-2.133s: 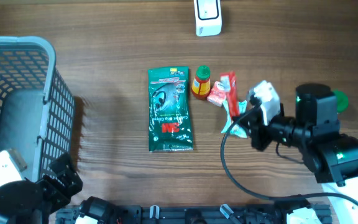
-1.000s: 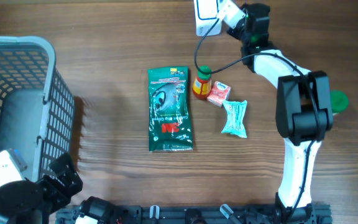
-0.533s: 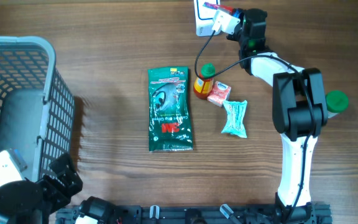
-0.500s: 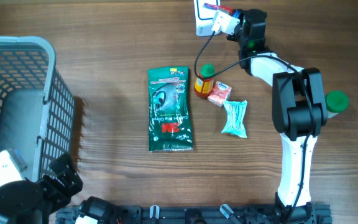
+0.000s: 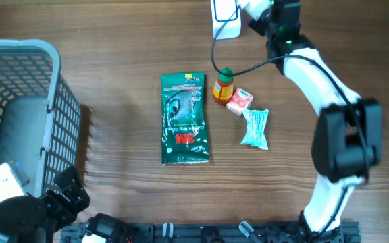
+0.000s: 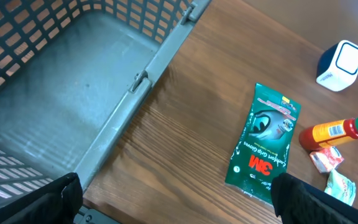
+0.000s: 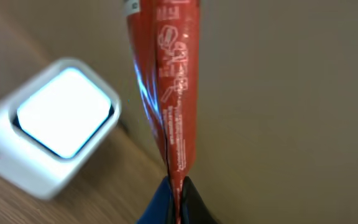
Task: Scan the item barcode
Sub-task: 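Carry the red snack bar away to the right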
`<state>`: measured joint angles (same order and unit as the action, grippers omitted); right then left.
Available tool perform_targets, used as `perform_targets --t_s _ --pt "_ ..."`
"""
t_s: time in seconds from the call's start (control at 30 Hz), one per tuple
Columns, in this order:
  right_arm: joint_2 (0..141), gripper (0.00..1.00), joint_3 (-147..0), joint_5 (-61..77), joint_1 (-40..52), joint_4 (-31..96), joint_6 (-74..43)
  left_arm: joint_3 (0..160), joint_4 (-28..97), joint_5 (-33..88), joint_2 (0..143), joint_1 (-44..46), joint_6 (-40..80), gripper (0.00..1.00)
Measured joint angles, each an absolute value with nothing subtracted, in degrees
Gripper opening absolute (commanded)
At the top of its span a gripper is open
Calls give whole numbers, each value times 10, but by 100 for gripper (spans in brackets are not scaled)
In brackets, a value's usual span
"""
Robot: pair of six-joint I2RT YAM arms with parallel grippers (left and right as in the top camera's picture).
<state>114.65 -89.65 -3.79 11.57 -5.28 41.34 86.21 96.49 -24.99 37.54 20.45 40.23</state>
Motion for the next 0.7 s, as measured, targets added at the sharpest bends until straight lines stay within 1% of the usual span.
perform_targets --t_s 0.13,0.23,0.3,0.5,0.63,0.7 --pt "1066 4 -906 -44 105 63 273 862 965 -250 375 204 402 100" --pt "1039 4 -906 -83 53 166 181 862 965 -250 375 204 402 100" --pt "1037 4 -906 -111 -23 204 127 862 965 -250 375 204 402 100" --pt "1041 4 -893 -140 -252 210 41 862 965 -250 375 204 402 100" --pt "1091 4 -893 -147 -362 211 26 862 965 -250 375 204 402 100" --pt "1134 5 -893 -147 -392 219 25 862 965 -250 375 204 402 100"
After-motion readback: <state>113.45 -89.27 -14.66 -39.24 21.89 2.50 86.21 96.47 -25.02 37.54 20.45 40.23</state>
